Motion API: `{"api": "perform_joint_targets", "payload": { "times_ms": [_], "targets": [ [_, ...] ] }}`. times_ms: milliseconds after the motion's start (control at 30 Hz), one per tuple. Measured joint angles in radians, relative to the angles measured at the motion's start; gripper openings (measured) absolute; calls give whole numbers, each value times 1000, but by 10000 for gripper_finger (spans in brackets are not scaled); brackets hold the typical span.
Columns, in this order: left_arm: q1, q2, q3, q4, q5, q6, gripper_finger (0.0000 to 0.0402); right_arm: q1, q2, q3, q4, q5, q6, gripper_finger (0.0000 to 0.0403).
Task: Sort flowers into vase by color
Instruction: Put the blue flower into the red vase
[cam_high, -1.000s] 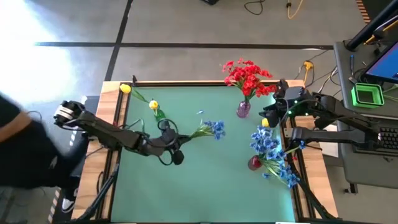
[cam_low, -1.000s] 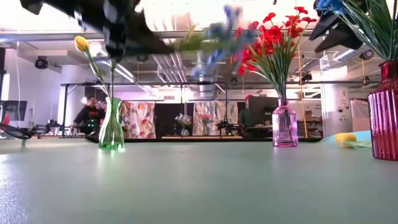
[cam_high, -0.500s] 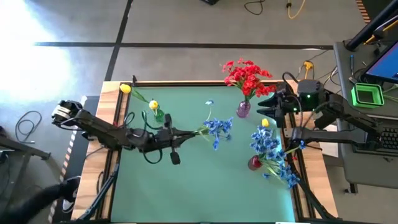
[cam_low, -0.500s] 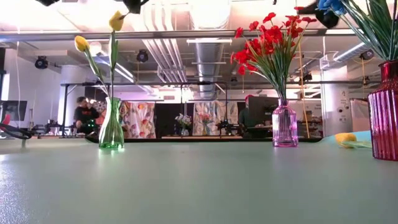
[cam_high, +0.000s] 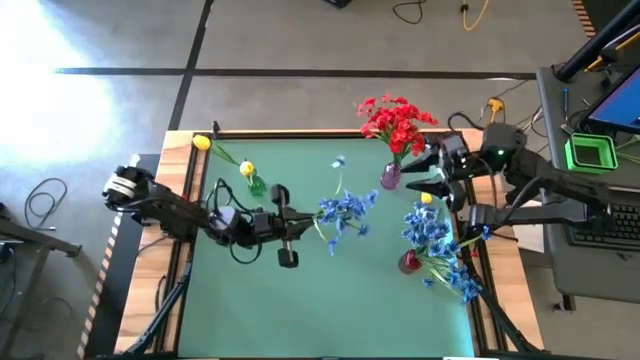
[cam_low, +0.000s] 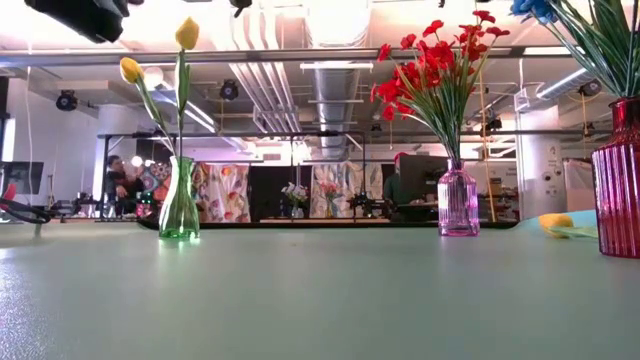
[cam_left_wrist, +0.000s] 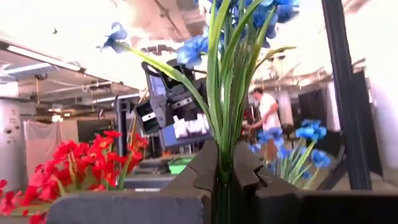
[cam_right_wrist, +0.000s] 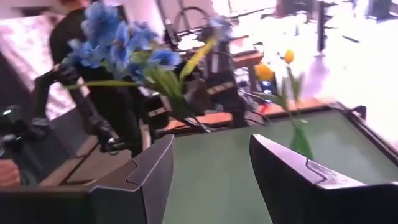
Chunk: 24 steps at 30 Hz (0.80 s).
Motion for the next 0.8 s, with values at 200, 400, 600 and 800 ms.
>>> {"api": "perform_joint_targets", "payload": {
  "times_ms": [200, 400, 600, 800],
  "targets": [
    [0, 40, 0, 114, -1, 0, 0, 135, 74, 3, 69, 82, -74, 201],
    [0, 32, 0, 138, 0, -2, 0, 267, 129, 23, 75, 268, -174, 201],
    [0, 42, 0, 164, 0, -25, 0, 371, 223, 64, 112, 383, -253, 201],
    [0, 53, 0, 182, 42, -48, 0, 407, 356, 165, 132, 384, -285, 201]
  ]
}}
